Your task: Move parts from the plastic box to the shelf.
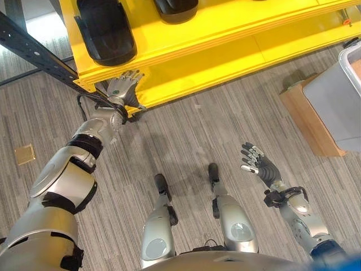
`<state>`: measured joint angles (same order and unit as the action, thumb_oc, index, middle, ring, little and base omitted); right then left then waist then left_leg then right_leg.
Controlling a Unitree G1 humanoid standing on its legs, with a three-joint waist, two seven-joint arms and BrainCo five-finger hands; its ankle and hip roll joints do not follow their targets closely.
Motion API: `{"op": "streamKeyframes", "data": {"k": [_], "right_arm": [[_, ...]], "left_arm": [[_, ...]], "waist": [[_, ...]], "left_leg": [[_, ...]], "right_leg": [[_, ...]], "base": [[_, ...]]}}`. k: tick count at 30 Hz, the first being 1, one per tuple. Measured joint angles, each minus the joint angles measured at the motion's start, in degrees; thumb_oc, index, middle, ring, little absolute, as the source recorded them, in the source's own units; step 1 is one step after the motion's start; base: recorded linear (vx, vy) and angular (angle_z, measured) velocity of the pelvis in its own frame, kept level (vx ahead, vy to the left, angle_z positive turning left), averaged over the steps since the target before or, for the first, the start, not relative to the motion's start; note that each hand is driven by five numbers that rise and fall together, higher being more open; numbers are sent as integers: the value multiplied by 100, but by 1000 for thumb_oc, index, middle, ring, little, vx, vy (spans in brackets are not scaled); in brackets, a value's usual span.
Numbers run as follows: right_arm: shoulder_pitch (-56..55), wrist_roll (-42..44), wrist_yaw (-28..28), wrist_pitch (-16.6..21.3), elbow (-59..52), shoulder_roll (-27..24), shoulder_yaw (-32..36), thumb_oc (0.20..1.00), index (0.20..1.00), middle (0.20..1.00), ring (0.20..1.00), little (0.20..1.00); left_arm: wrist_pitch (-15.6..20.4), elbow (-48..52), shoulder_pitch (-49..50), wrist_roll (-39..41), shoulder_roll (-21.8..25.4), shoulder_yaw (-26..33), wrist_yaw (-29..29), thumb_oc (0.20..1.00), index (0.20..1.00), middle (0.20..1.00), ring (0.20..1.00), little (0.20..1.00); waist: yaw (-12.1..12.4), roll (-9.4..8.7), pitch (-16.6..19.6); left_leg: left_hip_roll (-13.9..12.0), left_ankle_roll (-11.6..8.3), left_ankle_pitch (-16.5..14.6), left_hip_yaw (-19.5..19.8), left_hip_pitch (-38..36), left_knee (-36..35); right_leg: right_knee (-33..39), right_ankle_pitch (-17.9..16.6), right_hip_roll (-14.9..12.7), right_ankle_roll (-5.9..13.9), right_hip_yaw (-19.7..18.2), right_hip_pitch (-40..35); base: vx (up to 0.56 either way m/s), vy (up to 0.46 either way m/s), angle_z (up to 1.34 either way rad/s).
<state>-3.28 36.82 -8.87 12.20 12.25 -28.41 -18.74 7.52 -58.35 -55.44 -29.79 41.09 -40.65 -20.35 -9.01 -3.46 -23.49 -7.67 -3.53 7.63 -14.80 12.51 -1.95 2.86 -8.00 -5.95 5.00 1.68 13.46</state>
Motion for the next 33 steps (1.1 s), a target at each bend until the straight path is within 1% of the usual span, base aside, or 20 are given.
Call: {"op": "streamKeyframes", "data": {"k": [5,9,15,20,24,29,33], "right_arm": [[-2,3,-12,0,-2,-27,-9,1000,1000,1000,1000,1000],[-3,6,-65,-3,-4,-196,-88,1000,1000,1000,1000,1000],[1,10,-125,-4,-15,-206,-106,1000,1000,1000,1000,1000],[-16,13,-180,-17,-58,-210,-101,1000,1000,1000,1000,1000],[-101,19,-208,-53,-181,-219,-101,1000,1000,1000,1000,1000],[-119,24,-222,-72,-188,-219,-101,1000,1000,1000,1000,1000],[-140,27,-227,-121,-185,-218,-101,1000,1000,1000,1000,1000]], "left_arm": [[-61,-285,-170,174,2,-49,49,1000,1000,1000,1000,1000],[-70,-504,-374,388,6,-73,83,1000,1000,1000,1000,1000],[-73,-532,-493,474,9,-137,174,1000,1000,1000,1000,1000],[-105,-654,-820,667,12,-162,183,1000,1000,1000,1000,1000],[-112,-670,-1044,685,21,-246,268,1000,1000,1000,1000,1000],[-116,-765,-1296,1071,24,-269,295,1000,1000,1000,1000,1000],[-114,-779,-1488,1121,30,-271,309,1000,1000,1000,1000,1000]], "waist": [[-17,-9,-5],[-28,-35,-23],[-102,-67,-48],[-123,-73,-51],[-133,-73,-51],[-125,-75,-50],[-120,-82,-45]], "left_leg": [[-4,0,0,9,40,30],[-6,1,0,-2,143,74],[-14,1,0,-1,202,120],[-20,9,-7,5,366,211],[-21,9,-7,12,422,239],[-28,24,-22,-14,478,301],[-37,24,-23,-7,503,344]], "right_leg": [[-29,1,-1,1,-2,43],[-113,4,-2,-1,-29,172],[-146,4,-1,-2,-66,233],[-185,3,-3,-3,-73,376],[-201,-1,-3,-8,-77,427],[-374,30,-4,-19,-98,556],[-409,32,-2,-22,-98,576]], "base": [[0,0,0],[0,0,0],[0,0,0],[0,0,0],[0,0,0],[9,-2,-3],[0,0,0]]}}
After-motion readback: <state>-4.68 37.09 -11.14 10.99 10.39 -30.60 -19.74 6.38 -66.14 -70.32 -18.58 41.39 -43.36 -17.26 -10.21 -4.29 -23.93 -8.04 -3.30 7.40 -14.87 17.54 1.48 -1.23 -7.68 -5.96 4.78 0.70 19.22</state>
